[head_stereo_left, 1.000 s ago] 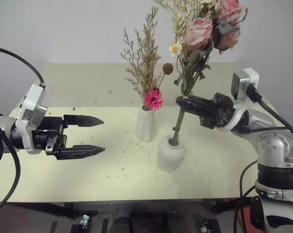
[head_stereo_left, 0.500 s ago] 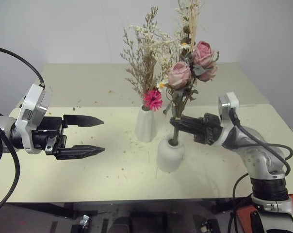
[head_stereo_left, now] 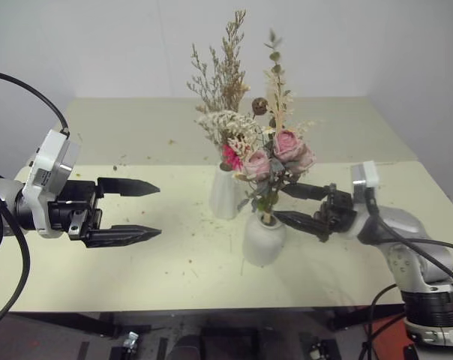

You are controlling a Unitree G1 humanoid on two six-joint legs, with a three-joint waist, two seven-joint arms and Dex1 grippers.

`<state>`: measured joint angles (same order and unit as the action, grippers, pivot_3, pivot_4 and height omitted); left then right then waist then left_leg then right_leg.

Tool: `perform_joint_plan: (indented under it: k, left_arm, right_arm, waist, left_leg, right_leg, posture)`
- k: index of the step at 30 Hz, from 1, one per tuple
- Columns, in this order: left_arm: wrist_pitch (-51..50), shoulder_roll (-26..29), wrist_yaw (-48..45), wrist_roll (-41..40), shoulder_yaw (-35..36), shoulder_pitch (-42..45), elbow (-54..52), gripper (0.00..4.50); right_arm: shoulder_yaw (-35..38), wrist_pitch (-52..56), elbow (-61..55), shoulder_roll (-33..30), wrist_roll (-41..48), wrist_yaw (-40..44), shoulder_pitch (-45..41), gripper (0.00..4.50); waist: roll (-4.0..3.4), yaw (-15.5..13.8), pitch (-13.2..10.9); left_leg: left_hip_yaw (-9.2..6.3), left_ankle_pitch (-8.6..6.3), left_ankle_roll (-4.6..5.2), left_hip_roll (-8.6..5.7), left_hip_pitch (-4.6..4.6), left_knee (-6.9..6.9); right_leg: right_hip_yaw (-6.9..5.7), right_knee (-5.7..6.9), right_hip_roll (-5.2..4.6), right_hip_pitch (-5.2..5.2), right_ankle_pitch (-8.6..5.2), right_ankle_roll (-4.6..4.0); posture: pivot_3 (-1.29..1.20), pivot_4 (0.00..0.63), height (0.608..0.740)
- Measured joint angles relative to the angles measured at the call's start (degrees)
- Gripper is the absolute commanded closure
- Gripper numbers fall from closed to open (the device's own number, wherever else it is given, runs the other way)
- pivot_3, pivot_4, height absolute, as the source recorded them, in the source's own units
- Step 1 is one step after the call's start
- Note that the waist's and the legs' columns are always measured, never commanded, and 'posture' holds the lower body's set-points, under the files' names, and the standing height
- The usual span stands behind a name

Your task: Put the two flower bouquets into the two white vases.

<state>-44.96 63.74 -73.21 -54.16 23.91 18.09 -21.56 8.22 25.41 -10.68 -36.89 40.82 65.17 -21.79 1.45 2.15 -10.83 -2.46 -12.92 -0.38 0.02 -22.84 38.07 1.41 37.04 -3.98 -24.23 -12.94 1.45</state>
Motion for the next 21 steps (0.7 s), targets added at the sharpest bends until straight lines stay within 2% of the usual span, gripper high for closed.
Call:
perform_joint_plan:
  k: [7, 10, 21]
  left_arm:
    - [0.03, 0.01, 0.03, 0.01, 0.04, -0.29, 0.05, 0.19]
    - [-0.02, 0.01, 0.19, 0.00, 0.67, -1.63, 0.00, 0.19]
    - [0.00, -1.16, 2.65, -0.02, 6.02, -7.75, -0.34, 0.19]
  right_arm:
    - [2.97, -1.01, 3.85, -9.13, -0.08, 9.43, 0.86, 0.58]
    - [3.45, -2.89, 7.78, -11.08, -1.93, 11.81, 0.62, 0.58]
    - [2.48, -10.07, 23.48, -12.19, -9.33, 15.42, -6.71, 0.58]
  waist:
    - [0.00, -0.04, 0.00]
    - [0.01, 0.06, 0.00]
    - [0.01, 0.13, 0.00]
  left_leg:
    - [0.02, 0.00, 0.00, 0.01, 0.03, 0.00]
    - [0.05, 0.00, 0.00, 0.03, 0.05, 0.00]
    - [0.17, 0.00, 0.00, 0.03, 0.10, -0.01]
  right_leg:
    - [0.00, -0.01, 0.00, 0.04, -0.07, 0.12]
    - [0.04, -0.01, 0.01, 0.04, -0.14, 0.23]
    - [0.15, 0.00, 0.00, 0.03, -0.04, 0.05]
  posture:
    - [0.00, 0.150, 0.740]
    - [0.00, 0.150, 0.740]
    - [0.00, 0.150, 0.740]
